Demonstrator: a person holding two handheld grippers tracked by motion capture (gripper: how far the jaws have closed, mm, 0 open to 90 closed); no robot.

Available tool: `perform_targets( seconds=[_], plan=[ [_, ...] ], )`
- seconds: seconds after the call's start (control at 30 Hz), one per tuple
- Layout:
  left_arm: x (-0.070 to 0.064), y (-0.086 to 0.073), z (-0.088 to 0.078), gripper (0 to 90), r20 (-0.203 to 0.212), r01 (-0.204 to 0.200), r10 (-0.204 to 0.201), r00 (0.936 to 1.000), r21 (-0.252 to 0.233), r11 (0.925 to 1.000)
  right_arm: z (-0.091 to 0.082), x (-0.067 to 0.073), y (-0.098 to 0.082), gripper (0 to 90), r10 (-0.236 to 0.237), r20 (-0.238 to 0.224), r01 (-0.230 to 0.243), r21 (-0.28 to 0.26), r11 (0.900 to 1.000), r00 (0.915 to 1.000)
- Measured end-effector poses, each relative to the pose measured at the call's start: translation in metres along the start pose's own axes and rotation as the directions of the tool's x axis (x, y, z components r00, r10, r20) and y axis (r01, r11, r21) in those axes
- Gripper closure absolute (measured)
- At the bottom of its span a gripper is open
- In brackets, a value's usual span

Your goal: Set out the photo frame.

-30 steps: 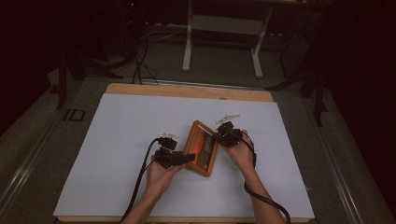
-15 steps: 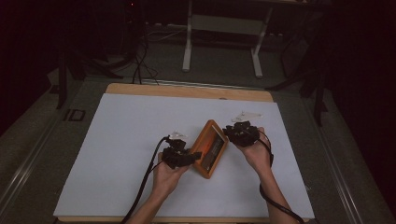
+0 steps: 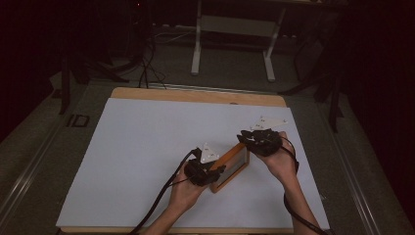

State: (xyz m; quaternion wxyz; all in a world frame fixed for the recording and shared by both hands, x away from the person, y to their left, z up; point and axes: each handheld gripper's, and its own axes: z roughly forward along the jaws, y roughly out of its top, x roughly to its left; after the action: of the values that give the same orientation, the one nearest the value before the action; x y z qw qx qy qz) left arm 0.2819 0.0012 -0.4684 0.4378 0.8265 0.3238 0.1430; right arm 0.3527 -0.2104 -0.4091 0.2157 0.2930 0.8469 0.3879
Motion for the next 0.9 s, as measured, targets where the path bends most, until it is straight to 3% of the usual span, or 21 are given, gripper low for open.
perform_targets(
  seconds=[0.13,0.17,0.23,0.53,0.8,0.9],
  plan=[
    [-0.01,-0.001,0.0,68.8,0.005,-0.082,0.082,0.9966,-0.011,0.9965,-0.003,0.001,-0.002,73.9,-0.013,-0.005,0.013,0.002,1.0,0.9999],
    [-0.01,-0.001,0.0,68.8,0.005,-0.082,0.082,0.9966,-0.011,0.9965,-0.003,0.001,-0.002,73.9,-0.013,-0.005,0.013,0.002,1.0,0.9999],
    [-0.017,-0.002,0.0,68.9,0.009,-0.121,0.121,0.9926,-0.014,0.9926,-0.006,0.003,-0.005,74.0,-0.026,-0.015,0.026,0.009,1.0,0.9996],
    [-0.017,-0.005,0.001,68.7,0.018,-0.108,0.108,0.9939,-0.041,0.9934,-0.022,0.009,-0.013,89.7,-0.082,-0.042,0.083,0.03,0.996,0.9958],
    [-0.014,-0.009,0.001,67.1,0.046,-0.058,0.061,0.9971,-0.062,0.9964,-0.021,0.006,-0.025,90.0,-0.068,-0.05,0.071,0.07,0.995,0.9965],
    [-0.012,-0.015,0.002,60.3,0.046,-0.038,0.041,0.9981,-0.062,0.9973,-0.02,0.006,-0.027,90.0,-0.063,-0.055,0.067,0.07,0.995,0.9965]
  ],
)
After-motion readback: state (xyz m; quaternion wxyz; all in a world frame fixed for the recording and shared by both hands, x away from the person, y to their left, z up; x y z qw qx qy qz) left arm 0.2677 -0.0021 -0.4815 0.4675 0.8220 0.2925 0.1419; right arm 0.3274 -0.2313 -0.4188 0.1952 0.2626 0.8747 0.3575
